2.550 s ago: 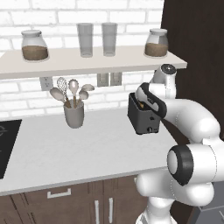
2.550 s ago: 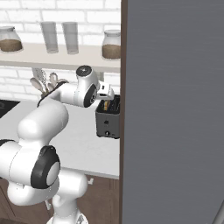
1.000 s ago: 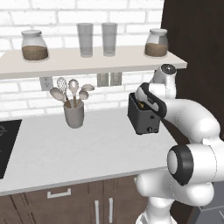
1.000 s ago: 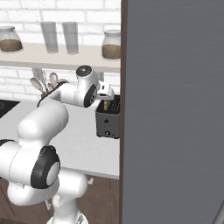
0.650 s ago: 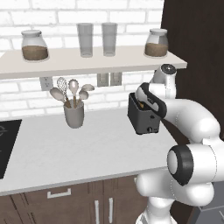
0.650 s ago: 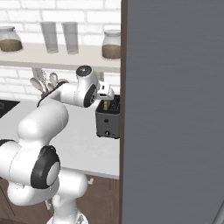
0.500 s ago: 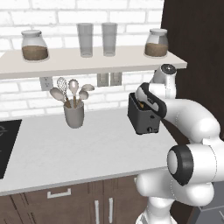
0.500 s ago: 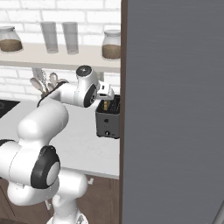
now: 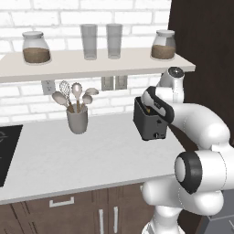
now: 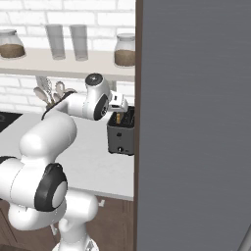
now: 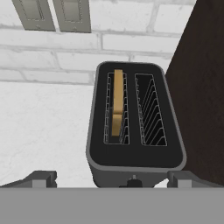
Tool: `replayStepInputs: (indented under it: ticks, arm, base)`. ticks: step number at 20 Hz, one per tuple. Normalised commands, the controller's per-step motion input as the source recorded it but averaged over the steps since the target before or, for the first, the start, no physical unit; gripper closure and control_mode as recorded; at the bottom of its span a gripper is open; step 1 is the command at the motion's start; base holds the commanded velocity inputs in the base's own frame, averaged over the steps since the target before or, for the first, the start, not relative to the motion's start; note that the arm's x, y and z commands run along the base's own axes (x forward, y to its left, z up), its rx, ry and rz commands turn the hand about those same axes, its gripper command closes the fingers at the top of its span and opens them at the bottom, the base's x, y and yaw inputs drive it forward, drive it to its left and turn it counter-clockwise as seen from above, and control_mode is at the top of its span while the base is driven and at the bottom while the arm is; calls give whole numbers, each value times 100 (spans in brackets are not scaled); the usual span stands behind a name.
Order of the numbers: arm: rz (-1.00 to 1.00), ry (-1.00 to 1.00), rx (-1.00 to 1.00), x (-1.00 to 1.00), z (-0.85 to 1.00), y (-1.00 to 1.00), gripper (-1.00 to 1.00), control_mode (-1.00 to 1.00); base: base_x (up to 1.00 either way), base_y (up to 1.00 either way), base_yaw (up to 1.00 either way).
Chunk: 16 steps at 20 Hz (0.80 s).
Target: Start the toaster. Once the lever pops up, take the bread to the plate on the dining counter.
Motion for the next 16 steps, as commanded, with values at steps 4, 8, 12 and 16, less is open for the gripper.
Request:
replayStepInputs:
  ticks: [4, 8, 12, 16]
  arm:
    - [0, 0, 0, 0, 0, 0, -100, -100]
    - [0, 0, 0, 0, 0, 0, -100, -100]
    - [0, 0, 0, 0, 0, 0, -100, -100]
    - [0, 0, 0, 0, 0, 0, -100, -100]
  base:
    - [0, 0, 0]
    - [0, 0, 0]
    - [0, 0, 0]
    - [0, 0, 0]
